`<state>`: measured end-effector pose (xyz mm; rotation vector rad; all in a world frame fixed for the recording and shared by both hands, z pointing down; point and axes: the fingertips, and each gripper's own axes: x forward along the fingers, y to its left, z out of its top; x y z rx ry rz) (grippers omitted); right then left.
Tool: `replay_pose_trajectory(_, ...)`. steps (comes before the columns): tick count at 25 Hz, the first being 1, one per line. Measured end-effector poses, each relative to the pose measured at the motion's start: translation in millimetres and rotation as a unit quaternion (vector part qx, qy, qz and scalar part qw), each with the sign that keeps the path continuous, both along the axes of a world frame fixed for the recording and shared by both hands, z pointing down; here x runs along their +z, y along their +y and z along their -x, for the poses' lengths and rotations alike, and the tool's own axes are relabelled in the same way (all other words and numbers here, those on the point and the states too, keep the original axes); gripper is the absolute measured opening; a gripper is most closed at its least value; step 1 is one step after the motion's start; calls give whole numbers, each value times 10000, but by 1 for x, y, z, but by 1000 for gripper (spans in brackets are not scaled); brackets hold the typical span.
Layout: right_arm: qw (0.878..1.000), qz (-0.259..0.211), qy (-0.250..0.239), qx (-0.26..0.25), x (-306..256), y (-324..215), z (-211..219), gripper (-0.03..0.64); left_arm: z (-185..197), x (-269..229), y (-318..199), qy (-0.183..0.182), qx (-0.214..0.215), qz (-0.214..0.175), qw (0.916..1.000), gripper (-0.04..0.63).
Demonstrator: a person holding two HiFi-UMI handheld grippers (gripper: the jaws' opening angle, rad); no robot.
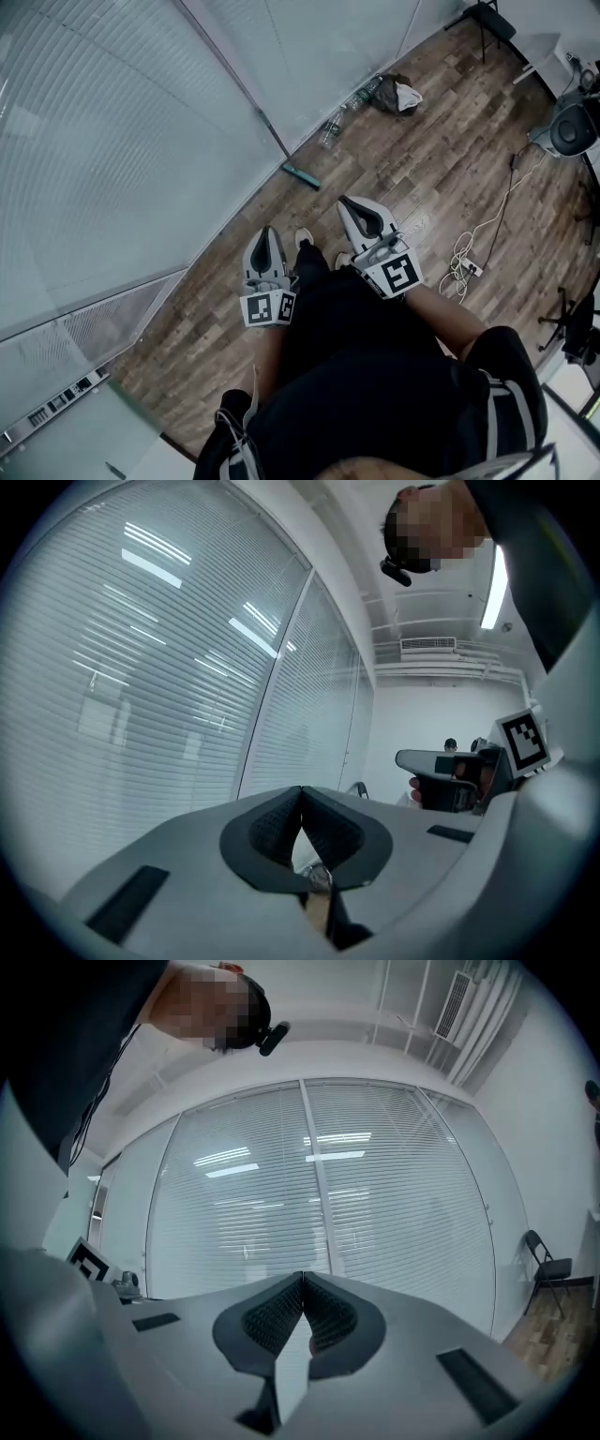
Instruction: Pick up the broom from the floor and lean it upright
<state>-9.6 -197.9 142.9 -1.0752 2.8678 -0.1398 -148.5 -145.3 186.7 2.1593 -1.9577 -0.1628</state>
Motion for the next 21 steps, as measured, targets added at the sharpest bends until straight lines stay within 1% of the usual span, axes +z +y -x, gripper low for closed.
replay_pose_trajectory(5,9999,-81,-36,131,-3,14,-11,18,-15,-10,6,-17,49,-151,9999,18)
replay_pose_trajectory(9,9997,-61,-25,234,4,19,-18,18,-26,-2,6,-37,162,-157,9997,18)
replay_pose_trajectory(11,9995,-87,-54,312,3,25,-26,18,-33,1,8,-13,202,-130,9997,18)
replay_pose_trajectory(15,9990,-179,-174,362,-1,36,-46,18,-54,-4,16,-43,303,-267,9992,18)
replay_pose_trajectory(17,9991,-123,-136,390,4,38,-52,18,-63,-2,19,-12,407,-246,9989,18)
replay_pose_trajectory(21,9988,-41,-71,480,7,36,-59,18,-74,8,14,28,565,-71,9984,18)
